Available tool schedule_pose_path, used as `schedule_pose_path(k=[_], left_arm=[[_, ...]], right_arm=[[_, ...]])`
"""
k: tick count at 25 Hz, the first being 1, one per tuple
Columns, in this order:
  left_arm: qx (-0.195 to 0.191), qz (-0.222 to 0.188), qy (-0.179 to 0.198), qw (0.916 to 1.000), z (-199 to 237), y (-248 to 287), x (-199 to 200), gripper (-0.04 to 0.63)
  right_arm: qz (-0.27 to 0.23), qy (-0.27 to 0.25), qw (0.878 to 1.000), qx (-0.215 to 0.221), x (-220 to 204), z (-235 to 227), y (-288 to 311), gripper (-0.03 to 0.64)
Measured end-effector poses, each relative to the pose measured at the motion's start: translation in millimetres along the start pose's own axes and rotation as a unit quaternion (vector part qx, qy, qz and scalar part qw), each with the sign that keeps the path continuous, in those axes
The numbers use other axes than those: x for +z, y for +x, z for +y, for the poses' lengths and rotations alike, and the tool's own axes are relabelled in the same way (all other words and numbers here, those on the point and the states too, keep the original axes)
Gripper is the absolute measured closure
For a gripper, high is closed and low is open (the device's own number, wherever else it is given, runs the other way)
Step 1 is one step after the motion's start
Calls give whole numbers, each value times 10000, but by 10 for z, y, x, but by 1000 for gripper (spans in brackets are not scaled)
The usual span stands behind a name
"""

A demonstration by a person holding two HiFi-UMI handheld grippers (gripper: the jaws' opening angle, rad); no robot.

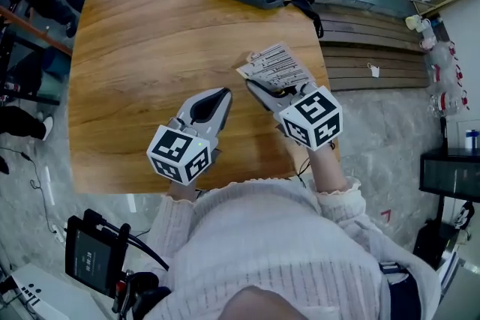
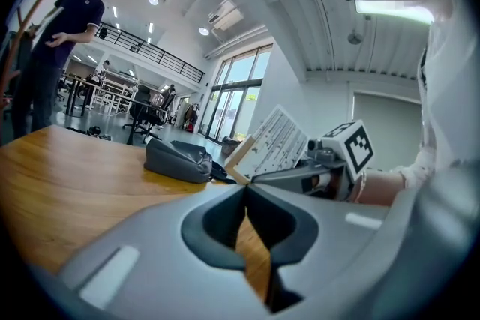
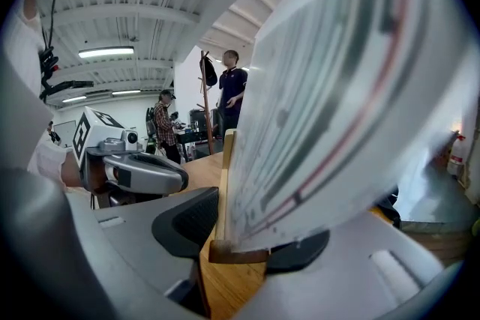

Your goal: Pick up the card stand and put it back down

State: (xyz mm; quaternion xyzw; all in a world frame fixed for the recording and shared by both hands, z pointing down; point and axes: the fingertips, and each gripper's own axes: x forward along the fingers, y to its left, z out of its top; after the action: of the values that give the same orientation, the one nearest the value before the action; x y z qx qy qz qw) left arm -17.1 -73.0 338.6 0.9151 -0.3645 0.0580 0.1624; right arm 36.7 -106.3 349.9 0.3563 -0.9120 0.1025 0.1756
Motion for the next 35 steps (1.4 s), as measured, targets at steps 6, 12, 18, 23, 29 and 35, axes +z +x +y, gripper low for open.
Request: schedule_pose_path(k=[6,12,18,23,29,35], left_arm=[[207,243,-77,9995,334,20,-177,586],[268,534,-286,9978,758,220,-492,586],[361,388,-486,9974,896,181,-582,586],[408,496,-668,9957,954,82,-720,586],[342,640,-879,9935,1238,368,-914,586],[253,714,-976,9923,1231,429,-968,588]], right_arm=[[331,-219,9992,71,-81,-138,398,434],[674,-116,9975,155,-360,-425,1017,434],[982,-148,9949,174,-599,-413,1361,434],[1273,-231,9915,116,-794,-331,1486,434],[1651,-185,9861,99,-1092,-601,1791,434],[1876,-150,9821,87,-1212,-637,1849,434]])
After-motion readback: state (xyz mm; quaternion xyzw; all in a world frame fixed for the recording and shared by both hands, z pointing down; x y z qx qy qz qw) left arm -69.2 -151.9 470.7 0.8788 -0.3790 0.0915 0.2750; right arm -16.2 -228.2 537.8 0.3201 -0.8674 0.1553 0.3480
